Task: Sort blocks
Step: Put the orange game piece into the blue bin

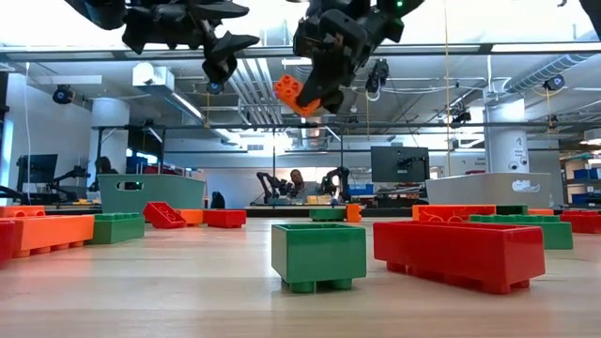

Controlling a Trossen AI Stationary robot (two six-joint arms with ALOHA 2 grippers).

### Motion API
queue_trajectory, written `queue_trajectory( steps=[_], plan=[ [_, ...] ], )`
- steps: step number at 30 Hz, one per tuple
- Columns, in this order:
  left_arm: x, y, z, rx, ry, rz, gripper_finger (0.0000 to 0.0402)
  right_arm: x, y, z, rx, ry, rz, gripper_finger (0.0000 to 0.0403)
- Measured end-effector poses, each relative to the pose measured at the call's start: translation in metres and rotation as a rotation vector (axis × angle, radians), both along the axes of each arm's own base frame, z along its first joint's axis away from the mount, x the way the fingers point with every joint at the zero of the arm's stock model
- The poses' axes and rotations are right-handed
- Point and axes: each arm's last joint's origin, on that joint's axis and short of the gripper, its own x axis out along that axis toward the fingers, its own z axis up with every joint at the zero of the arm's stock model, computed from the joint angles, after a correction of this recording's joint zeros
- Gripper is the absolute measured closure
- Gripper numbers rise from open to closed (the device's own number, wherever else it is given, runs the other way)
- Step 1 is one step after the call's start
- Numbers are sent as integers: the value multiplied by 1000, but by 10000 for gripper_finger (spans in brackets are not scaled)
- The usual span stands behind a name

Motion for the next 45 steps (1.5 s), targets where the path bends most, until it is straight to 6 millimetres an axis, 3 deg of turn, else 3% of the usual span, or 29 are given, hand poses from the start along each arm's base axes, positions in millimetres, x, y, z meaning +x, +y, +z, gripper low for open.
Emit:
queue_trajectory(
  steps=[6,9,14,27,38,45],
  plan=[
    [8,2,-10,36,23,-5,228,-2,-18,14,-80,-68,35,318],
    [12,7,-15,66,52,82,228,-1,-24,24,-65,-115,46,318],
    [17,11,-23,98,85,142,228,-1,-24,35,-68,-133,49,318],
    [22,19,4,231,19,223,228,-1,-24,39,-50,-127,31,318],
    [38,26,-1,247,96,188,229,-1,-24,41,-51,-132,27,318],
    [43,28,0,260,88,164,262,-1,-24,41,-41,-128,15,318]
  ],
)
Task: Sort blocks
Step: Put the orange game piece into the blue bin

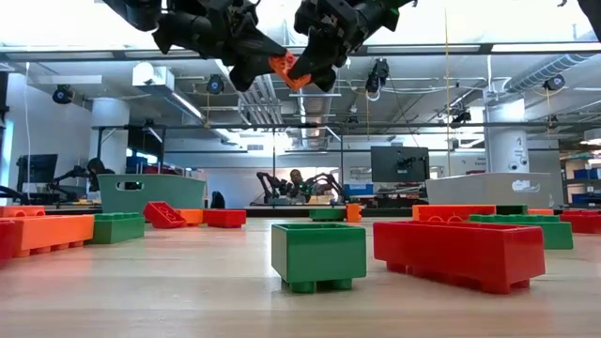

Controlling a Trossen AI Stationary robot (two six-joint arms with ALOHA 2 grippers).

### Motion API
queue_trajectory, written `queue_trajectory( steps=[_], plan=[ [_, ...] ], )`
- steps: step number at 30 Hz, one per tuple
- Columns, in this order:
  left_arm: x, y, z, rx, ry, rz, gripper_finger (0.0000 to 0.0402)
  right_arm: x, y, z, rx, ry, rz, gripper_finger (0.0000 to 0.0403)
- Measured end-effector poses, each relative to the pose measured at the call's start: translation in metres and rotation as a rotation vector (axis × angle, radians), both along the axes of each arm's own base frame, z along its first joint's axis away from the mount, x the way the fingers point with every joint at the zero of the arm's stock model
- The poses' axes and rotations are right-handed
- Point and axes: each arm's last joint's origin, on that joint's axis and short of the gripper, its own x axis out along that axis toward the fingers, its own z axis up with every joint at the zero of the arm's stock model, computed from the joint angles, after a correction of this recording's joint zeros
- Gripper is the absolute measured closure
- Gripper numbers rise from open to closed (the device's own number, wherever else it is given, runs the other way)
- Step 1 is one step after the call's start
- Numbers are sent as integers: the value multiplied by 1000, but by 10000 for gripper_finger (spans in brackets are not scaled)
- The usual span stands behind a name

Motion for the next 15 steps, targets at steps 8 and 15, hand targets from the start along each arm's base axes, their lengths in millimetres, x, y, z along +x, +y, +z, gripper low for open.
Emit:
queue_trajectory(
  steps=[8,15],
  plan=[
    [5,1,-4,-7,8,-23,328,0,0,0,21,7,-19,318],
    [3,0,-2,-4,2,-22,336,0,0,0,21,4,-23,310]
  ],
)
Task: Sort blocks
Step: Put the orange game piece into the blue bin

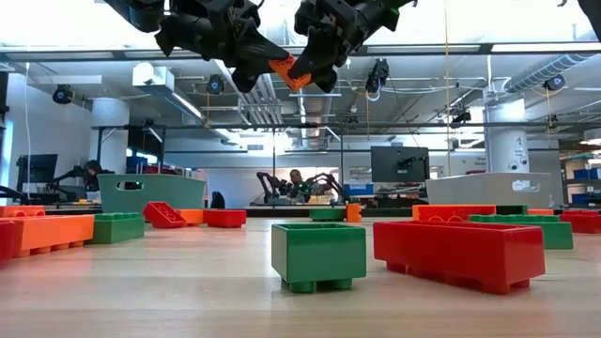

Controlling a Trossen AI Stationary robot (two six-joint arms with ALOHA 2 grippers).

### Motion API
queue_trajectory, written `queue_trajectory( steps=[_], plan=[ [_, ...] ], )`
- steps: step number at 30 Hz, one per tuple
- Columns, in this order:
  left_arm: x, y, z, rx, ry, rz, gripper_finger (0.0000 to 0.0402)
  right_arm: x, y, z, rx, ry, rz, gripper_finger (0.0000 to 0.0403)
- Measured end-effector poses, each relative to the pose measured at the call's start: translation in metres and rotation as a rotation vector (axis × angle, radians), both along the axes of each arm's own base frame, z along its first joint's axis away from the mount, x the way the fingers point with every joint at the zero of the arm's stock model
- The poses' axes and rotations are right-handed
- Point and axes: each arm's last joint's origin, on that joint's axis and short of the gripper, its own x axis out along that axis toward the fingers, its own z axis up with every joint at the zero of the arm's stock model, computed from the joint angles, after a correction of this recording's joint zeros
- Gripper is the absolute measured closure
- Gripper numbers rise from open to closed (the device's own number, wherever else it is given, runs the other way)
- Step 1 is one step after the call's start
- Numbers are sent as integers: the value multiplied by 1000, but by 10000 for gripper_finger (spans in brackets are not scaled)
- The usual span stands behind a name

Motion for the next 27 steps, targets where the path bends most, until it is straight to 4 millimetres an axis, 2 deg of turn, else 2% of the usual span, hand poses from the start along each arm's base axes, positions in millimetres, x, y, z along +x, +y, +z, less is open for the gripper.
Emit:
queue_trajectory(
  steps=[4,8,12,16,20,24,27],
  plan=[
    [-7,-1,4,-21,34,19,336,0,0,0,14,3,-18,277],
    [-29,4,23,-17,138,101,336,-5,-2,3,36,51,-90,246],
    [-60,17,44,-24,350,315,336,-14,-4,10,23,104,-137,226],
    [-90,37,52,-103,532,553,336,-20,-9,11,58,136,-198,216],
    [-115,57,43,-271,604,774,336,-22,-12,10,92,157,-240,216],
    [-133,71,18,-387,645,933,336,-23,-11,10,101,173,-244,221],
    [-137,75,-1,-443,649,989,336,-23,-11,10,99,171,-243,223]
  ],
)
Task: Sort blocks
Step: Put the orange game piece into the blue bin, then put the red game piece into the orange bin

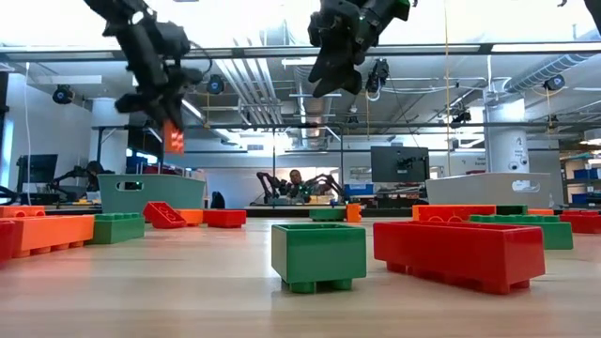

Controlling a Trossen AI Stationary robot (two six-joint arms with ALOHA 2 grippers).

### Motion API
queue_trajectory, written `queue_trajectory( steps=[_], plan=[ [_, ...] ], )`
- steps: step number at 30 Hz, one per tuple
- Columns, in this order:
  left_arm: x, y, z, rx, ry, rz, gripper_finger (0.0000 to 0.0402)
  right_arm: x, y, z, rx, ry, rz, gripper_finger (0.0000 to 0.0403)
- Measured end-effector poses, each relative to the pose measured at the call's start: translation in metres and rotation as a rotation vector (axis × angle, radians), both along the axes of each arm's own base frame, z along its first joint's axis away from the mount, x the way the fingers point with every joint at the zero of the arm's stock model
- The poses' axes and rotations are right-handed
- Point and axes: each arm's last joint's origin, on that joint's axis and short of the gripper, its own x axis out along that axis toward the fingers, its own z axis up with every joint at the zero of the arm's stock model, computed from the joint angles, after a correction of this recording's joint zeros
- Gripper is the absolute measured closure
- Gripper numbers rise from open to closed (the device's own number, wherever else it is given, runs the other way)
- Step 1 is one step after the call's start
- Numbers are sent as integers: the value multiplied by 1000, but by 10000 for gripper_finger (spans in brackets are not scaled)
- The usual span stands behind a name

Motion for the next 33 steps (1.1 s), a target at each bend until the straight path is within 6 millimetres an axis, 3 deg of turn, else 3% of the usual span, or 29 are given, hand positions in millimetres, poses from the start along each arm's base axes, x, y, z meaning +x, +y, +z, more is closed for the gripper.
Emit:
queue_trajectory(
  steps=[7,19,26,33],
  plan=[
    [-3,2,-36,29,64,115,336,0,0,0,-5,-1,5,214],
    [-4,4,-64,56,72,201,329,0,0,0,-16,-6,16,212],
    [-4,5,-66,63,63,209,261,0,0,0,-15,-7,13,210],
    [-1,8,-53,100,46,186,240,-1,0,-1,-3,8,5,209]
  ],
)
